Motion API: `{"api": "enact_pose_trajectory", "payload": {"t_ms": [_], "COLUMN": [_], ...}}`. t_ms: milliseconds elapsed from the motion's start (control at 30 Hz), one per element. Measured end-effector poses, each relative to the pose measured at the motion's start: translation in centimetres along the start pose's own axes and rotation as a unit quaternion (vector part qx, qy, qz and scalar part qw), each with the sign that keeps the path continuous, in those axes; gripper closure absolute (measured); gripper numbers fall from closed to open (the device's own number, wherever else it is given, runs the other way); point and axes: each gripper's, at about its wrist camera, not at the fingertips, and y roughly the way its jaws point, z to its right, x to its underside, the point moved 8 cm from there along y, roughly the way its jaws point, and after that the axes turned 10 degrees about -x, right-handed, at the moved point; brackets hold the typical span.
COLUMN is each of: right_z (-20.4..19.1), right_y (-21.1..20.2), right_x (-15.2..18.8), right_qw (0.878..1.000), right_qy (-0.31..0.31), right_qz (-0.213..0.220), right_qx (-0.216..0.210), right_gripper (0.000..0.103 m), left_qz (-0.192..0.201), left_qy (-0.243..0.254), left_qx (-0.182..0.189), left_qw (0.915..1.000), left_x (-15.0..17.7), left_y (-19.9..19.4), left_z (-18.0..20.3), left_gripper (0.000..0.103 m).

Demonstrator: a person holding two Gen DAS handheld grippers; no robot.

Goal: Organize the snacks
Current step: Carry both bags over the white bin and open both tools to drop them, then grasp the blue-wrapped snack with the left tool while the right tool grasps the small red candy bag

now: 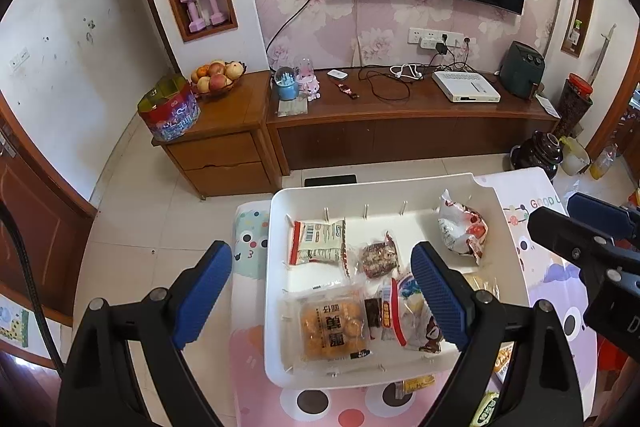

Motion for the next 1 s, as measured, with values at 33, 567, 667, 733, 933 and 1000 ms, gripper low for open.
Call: {"api": "enact_pose_trajectory", "payload": {"t_ms": [33,567,667,733,933,1000], "right_z": [0.1,-0.1,0.1,0.3,1.2,1.7], "right_y": [0.1,-1.6,-1.6,-1.6,-2.5,-2.8], "right_x": [-0.1,6.1,8.3,9.7,15.1,16.6], "right_qw": [1.000,1.000,0.999,0.999,0.998,0.997], "right_qy": [0.000,0.007,0.006,0.006,0.019,0.021], "right_qz": [0.000,-0.020,-0.034,-0.042,-0.066,-0.070], "right_qx": [0.000,0.003,0.006,0.009,0.010,0.016], "right_gripper": [0.048,0.048,0.048,0.048,0.048,0.048], "left_qz": [0.000,-0.009,-0.019,-0.026,-0.041,-0.045], "left_qy": [0.000,0.018,0.030,0.038,0.066,0.075], "left_qx": [0.001,0.015,0.018,0.022,0.042,0.051], "left_qw": [1.0000,0.9997,0.9992,0.9987,0.9961,0.9948], "left_x": [0.2,5.0,7.1,8.5,12.8,14.2], "left_y": [-0.1,-2.4,-2.6,-2.7,-3.6,-4.0], "left_z": [-0.1,0.0,0.3,0.6,2.3,3.2], "left_gripper": [0.013,0.013,0.013,0.013,0.013,0.013]}}
